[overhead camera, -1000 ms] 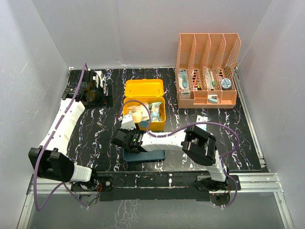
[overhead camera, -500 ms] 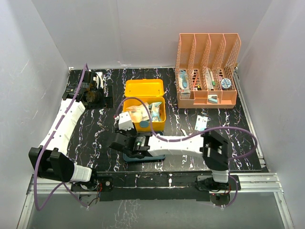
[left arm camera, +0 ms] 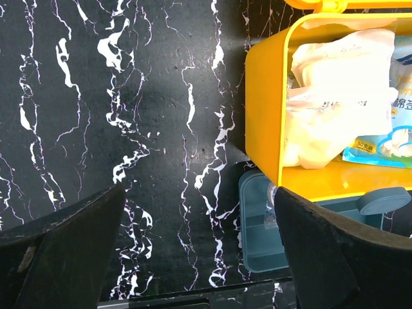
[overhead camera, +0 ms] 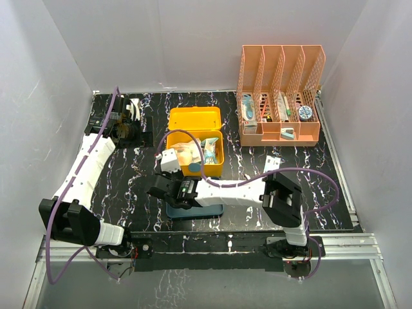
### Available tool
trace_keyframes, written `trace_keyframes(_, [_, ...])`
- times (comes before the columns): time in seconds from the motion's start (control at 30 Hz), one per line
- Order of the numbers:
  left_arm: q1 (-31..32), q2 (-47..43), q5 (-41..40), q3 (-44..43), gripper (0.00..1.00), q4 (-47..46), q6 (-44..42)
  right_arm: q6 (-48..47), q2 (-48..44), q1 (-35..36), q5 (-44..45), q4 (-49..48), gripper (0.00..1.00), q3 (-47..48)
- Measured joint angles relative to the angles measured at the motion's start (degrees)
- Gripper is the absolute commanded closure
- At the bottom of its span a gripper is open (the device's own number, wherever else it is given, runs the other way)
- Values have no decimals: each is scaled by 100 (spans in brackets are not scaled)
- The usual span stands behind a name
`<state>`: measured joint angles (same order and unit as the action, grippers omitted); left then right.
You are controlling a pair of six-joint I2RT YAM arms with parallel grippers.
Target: Organize the medicine kit
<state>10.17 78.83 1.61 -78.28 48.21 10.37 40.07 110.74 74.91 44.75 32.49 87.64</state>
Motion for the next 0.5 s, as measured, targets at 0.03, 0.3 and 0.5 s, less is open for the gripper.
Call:
trace_keyframes(0.03, [-2,-4,7,20,2,4,-9,-22,26,-31,-24,-17,90,0])
trace_keyframes(0.3, [-22,-4,37,39,2,9,-35,-103,55,-317,-212,-299,91,-83])
trace_keyframes(0.5, [-26,-7,39,42,2,9,-44,-98,345,-439,-413,-457,92,-251])
